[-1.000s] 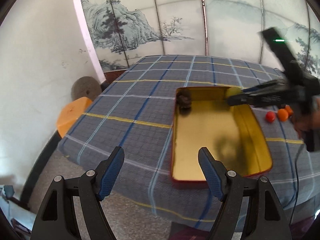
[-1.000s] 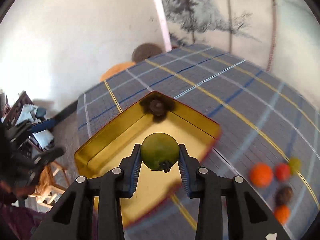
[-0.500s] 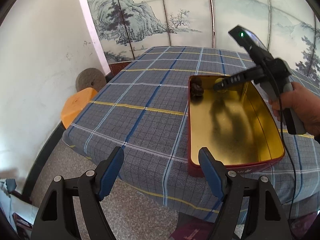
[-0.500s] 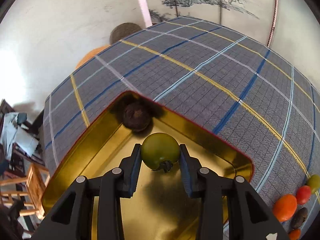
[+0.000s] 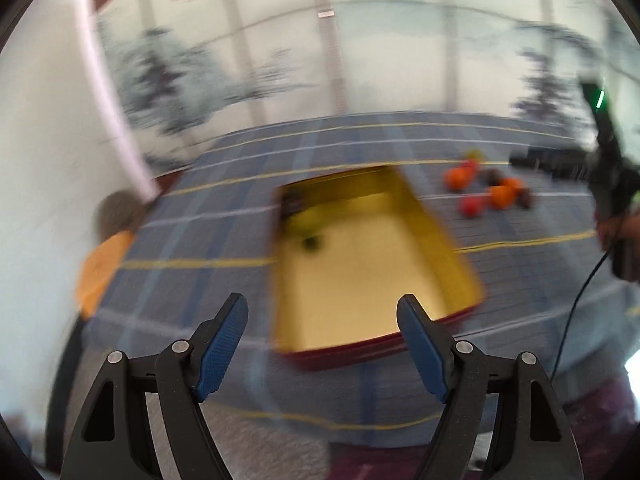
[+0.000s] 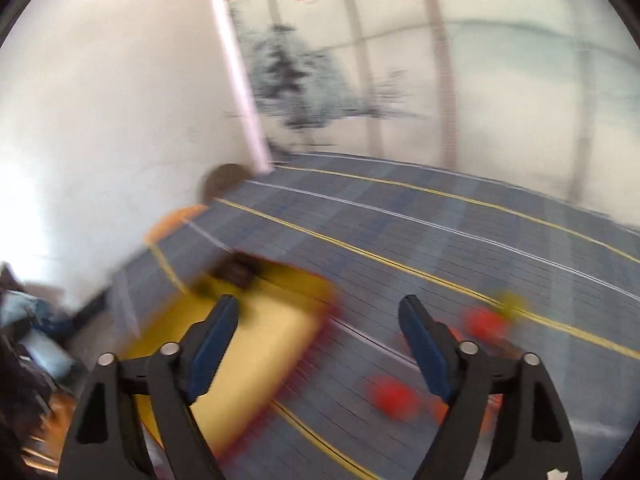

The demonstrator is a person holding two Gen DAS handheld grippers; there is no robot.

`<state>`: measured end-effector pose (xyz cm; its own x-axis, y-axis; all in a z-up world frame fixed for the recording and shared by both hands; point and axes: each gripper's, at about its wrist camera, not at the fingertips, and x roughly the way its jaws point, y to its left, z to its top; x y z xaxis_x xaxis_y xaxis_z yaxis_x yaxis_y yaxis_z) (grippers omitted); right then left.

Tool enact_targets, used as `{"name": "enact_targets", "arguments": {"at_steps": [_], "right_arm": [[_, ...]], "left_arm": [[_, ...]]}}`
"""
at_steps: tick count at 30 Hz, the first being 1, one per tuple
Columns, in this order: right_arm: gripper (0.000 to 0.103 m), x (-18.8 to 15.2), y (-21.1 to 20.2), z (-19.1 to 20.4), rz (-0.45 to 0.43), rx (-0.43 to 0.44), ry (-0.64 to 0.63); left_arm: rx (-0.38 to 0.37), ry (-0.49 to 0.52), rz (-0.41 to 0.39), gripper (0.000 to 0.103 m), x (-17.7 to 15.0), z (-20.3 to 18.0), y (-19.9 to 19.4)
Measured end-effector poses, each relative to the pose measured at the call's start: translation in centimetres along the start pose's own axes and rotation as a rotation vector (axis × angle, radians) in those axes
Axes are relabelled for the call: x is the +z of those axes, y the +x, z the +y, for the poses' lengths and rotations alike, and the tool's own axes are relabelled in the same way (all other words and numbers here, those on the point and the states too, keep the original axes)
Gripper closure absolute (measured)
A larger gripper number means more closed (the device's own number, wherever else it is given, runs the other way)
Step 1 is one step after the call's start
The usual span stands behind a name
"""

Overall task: Organize fruits
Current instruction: 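Carry the lime over the gold tin and release it with the right gripper, then grasp the red tomato with the left gripper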

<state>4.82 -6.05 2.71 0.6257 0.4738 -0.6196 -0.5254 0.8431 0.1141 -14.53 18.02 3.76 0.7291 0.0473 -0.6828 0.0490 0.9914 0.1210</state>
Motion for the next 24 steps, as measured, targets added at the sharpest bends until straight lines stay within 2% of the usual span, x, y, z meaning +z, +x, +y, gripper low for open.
{"name": "enact_targets", "arguments": {"at_steps": [2,4,7,11,13,15,16,21,24], "right_arm": [[0.022,-3.2,-1.8,-4.0,0.047,-0.113,0.025],[0.022,-5.9,-3.2,-7.4,0.094,-0.215,0.054],[0.022,-10.0,-5.4,-12.0,0.113,-0.277,0.165],[0.022,-12.4,-6.7,-14.8,0.091,-0.267,0.268],[0.022,-12.3,-7.0,-14.8,0.068,-0.254,0.272],[0.022,-12.4,-7.2,-14.9,0.046,-0.231,0.258],[0.022,-12.5,-7.0,-14.9,0.048,-0.229,0.252],[0.022,-12.9,-7.5,-15.0,0.014,-0.188,0.239],[0.021,-13.0,-7.8,-15.1,-0.005,-0.168,0.248]], "left_arm": [[-0.106,0.027,0.004,0.026,1.6,-2.1,0.3],[-0.175,0.057,0.001,0.026,3.5,-4.2,0.9],[-0.233,0.117,0.008,0.026,6.3,-6.7,2.7],[-0.286,0.226,0.065,0.026,9.9,-10.3,7.2],[-0.306,0.257,0.108,0.036,11.3,-11.5,10.0],[-0.361,0.281,0.161,0.059,12.2,-12.4,12.4],[-0.377,0.288,0.194,0.061,12.5,-12.8,13.7],[-0.391,0.343,0.3,0.063,12.6,-14.4,18.5],[-0.396,0.373,0.332,0.063,12.6,-15.2,20.2]]}}
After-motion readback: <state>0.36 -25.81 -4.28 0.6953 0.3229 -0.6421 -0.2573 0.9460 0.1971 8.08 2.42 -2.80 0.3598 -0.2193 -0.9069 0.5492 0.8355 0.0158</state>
